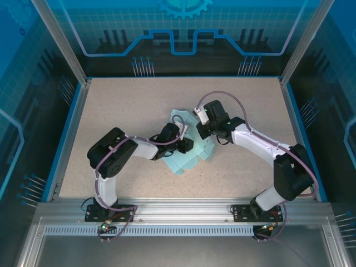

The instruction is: Fold the paper box

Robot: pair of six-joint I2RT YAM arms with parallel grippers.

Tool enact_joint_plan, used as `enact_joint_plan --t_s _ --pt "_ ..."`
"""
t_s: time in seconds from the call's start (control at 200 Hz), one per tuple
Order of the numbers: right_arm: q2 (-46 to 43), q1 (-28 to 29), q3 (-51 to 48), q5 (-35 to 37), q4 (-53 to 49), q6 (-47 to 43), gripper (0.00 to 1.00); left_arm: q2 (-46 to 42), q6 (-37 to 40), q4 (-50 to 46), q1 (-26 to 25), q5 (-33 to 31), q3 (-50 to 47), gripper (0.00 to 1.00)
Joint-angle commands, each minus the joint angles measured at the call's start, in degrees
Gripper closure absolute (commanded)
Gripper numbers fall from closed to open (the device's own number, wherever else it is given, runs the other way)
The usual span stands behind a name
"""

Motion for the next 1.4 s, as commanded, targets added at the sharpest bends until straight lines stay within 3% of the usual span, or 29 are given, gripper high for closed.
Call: enact_joint_plan --t_s 0.0,0.24,0.5,0.835,1.181,1.396 --pt "-1.7 2.5 -1.3 4.2 -0.6 2.4 0.98 1.7 -0.6 1.9 -0.6 -1.3 -1.8 0.71" --pt "-1.9 6.4 -3.1 7.8 0.2 5.0 0.98 0.9 -0.7 4.2 -0.7 -1.7 -3.5 0.69" --pt "-2.9 6.1 -2.4 12.5 -0.9 2.5 0.98 -4.6 1.2 3.3 -0.5 -3.6 -5.4 0.61" --pt "-3.6 4.2 -1.8 13.1 -1.6 1.2 0.98 -11.9 3.6 0.3 -0.5 -4.8 -8.2 0.54" --pt "-3.5 3.1 -2.4 12.1 -0.4 0.3 0.98 -6.2 5.1 0.6 -0.6 -3.2 -6.0 0.54" --pt "-3.7 3.1 -2.5 12.2 -0.6 -0.2 0.98 -3.0 4.6 3.1 -0.6 -3.0 -6.1 0.62"
